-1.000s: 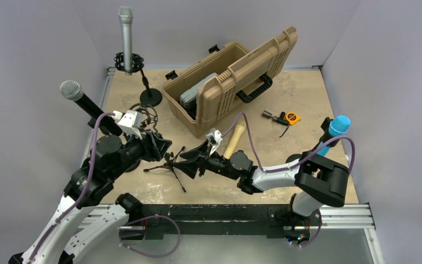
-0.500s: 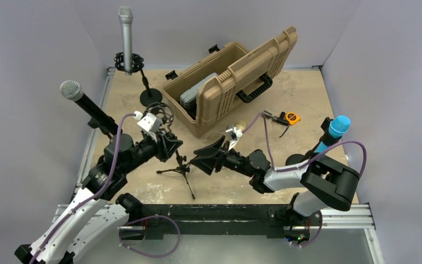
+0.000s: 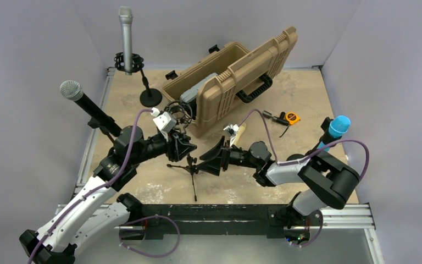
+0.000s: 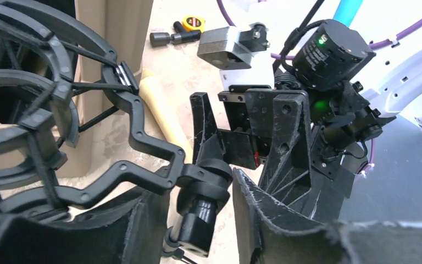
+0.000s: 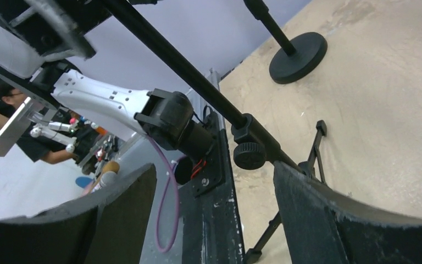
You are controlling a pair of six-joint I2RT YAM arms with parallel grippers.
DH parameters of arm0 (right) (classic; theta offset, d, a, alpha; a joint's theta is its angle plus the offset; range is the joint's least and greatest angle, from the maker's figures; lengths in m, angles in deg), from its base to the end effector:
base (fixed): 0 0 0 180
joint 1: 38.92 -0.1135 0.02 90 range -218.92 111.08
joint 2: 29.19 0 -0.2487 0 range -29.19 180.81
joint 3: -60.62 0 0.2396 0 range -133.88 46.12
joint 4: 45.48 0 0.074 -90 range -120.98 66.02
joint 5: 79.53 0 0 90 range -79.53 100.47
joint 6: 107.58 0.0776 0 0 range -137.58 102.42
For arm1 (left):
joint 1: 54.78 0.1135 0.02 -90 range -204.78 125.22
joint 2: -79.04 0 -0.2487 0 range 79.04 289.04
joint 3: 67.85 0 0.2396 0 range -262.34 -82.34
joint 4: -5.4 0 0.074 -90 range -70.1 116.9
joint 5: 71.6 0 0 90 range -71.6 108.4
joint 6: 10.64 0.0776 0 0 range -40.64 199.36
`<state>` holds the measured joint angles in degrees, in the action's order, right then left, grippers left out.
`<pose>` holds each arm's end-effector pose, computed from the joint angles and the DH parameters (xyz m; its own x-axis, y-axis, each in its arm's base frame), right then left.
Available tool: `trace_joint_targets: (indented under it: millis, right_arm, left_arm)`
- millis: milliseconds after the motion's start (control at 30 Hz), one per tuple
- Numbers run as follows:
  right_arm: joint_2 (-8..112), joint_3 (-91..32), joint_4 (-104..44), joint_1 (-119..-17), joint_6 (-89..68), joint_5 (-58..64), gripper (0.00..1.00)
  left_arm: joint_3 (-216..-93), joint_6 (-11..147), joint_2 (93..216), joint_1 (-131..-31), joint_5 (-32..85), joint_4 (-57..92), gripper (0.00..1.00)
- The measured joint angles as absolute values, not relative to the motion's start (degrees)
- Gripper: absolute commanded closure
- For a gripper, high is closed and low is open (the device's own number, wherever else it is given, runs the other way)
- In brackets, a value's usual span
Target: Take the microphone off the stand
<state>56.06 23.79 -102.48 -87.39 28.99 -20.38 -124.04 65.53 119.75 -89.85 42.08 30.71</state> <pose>0.1674 0.2491 0.2031 -0.6429 0.2145 -0.7353 -0.7448 0.0493 0.6655 0.1501 -0.1435 0.3149 -0.3389 -0.0296 -0.9404 0.7920 0.5305 -0.3021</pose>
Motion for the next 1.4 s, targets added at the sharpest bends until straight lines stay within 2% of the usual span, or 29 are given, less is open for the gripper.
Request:
trace_joint_targets:
  millis: [167, 200, 533, 800, 1033, 1200, 1400]
  right_arm:
    - [60.85, 23.42, -104.36, -86.08, 30.41, -24.43, 0.27]
    - [62.24, 23.31, -105.06, -85.97, 31.00, -25.24, 0.28]
    - [66.70, 21.23, -108.97, -85.82, 35.63, -25.87, 0.35]
    - [67.45, 19.14, -109.28, -85.77, 37.05, -23.31, 0.48]
    - [68.34, 19.11, -108.73, -85.77, 36.75, -23.18, 0.49]
    - [68.30, 19.11, -107.66, -85.77, 35.78, -23.09, 0.54]
    - [68.30, 19.07, -107.47, -86.34, 35.11, -23.12, 0.70]
  left_arm:
    - [-124.04, 65.10, 119.62, -89.85, 42.76, 32.11, 0.23]
    - [-124.04, 64.92, 119.40, -89.85, 42.78, 32.50, 0.21]
    - [-125.30, 62.39, 115.31, -89.85, 40.53, 41.57, 0.24]
    - [-128.32, 60.31, 114.09, -89.85, 38.78, 44.98, 0.28]
    - [-130.46, 60.33, 113.91, -89.85, 38.19, 45.77, 0.28]
    - [-130.46, 60.33, 114.09, -89.85, 37.64, 46.32, 0.26]
    - [-130.90, 60.38, 114.74, -89.85, 37.12, 47.41, 0.26]
